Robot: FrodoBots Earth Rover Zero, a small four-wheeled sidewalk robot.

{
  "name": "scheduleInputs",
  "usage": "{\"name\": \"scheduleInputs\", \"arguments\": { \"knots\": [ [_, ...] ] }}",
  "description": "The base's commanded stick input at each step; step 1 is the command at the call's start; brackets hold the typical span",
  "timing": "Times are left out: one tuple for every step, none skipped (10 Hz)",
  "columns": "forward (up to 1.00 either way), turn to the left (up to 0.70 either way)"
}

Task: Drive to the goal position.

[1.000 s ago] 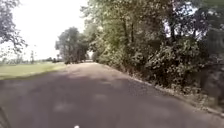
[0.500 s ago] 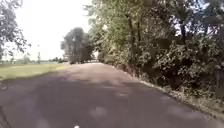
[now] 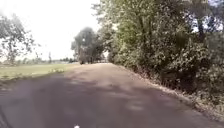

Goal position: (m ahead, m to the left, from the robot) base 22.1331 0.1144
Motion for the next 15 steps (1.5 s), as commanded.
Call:
{"name": "scheduleInputs", "arguments": {
  "knots": [
    [1.00, -0.05],
    [1.00, -0.06],
    [1.00, -0.06],
    [1.00, -0.07],
    [1.00, -0.07],
    [1.00, -0.08],
    [1.00, -0.09],
    [1.00, -0.09],
    [1.00, -0.09],
    [1.00, -0.09],
    [1.00, -0.09],
    [1.00, -0.09],
    [1.00, -0.08],
    [1.00, -0.07],
    [1.00, -0.06]
  ]
}}
